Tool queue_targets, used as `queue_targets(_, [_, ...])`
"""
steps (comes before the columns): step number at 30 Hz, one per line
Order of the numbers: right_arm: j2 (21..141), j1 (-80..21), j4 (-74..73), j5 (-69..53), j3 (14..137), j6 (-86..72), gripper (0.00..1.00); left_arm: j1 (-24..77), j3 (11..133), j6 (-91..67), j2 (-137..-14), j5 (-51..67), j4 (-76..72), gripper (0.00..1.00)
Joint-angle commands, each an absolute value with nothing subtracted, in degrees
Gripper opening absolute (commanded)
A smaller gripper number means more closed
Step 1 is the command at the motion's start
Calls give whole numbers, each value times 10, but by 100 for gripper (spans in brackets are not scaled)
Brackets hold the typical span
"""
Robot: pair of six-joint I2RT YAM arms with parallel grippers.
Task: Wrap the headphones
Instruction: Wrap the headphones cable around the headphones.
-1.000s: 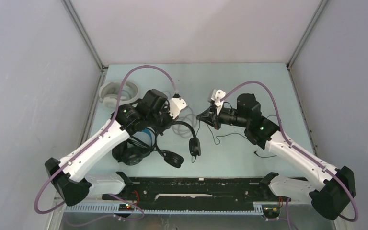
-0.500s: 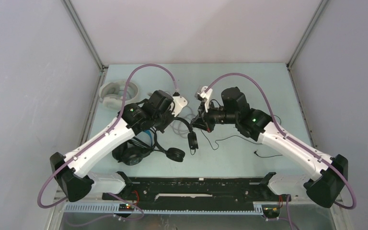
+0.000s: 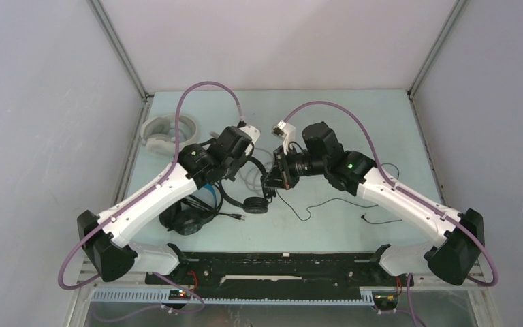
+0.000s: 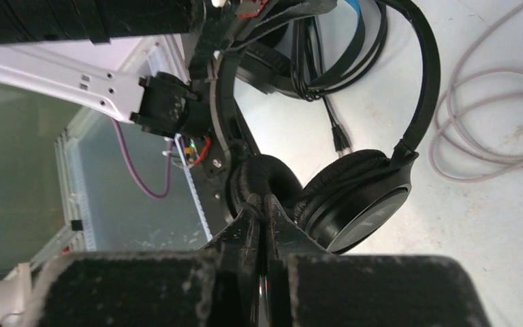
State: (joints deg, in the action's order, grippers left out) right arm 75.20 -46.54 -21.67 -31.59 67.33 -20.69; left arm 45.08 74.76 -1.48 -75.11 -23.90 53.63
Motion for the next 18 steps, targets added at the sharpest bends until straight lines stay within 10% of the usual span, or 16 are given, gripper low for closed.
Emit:
queue_targets(1, [753,-475,-156,-360,705,-297,1,450,785,-63,-745,-319,487,0])
queue_targets(18, [766,-503,-130,-327,705,-341,12,433,786,-114,-723,-369,464,0])
